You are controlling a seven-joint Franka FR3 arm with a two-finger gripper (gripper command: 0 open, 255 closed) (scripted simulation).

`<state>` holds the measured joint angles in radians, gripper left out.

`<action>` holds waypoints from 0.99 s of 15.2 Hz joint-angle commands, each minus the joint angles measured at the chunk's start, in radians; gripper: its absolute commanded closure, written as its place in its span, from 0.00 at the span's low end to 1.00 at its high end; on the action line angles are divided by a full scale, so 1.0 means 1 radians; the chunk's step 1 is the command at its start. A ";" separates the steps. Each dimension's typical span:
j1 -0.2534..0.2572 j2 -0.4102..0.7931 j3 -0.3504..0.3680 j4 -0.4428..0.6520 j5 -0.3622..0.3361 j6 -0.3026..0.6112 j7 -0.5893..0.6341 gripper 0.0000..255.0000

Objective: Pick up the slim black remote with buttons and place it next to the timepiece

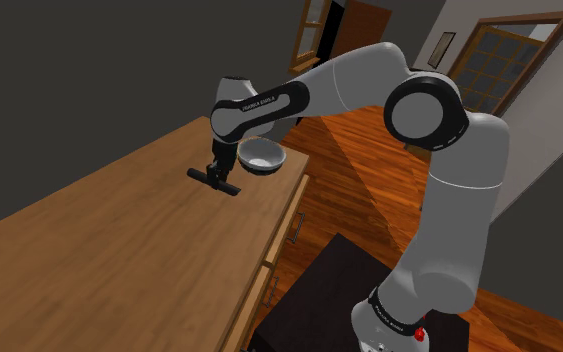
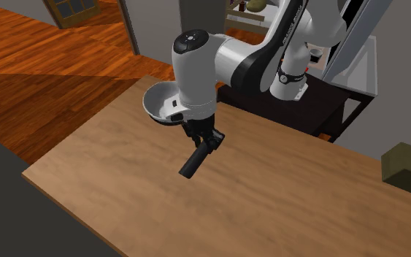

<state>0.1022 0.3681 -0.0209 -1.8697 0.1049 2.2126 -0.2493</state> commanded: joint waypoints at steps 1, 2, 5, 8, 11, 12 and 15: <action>0.001 0.003 0.002 -0.001 0.001 0.001 -0.001 1.00; 0.001 0.001 0.002 -0.002 0.001 0.000 -0.001 1.00; 0.001 -0.020 0.001 0.010 -0.002 -0.033 0.002 1.00; 0.001 -0.040 0.000 0.024 -0.004 -0.067 0.006 1.00; 0.001 -0.058 -0.001 0.041 -0.006 -0.101 0.009 1.00; 0.002 -0.063 -0.001 0.046 -0.007 -0.113 0.010 1.00; 0.002 -0.079 -0.002 0.066 -0.009 -0.148 0.014 1.00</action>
<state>0.1036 0.2926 -0.0225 -1.8121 0.0963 2.0770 -0.2369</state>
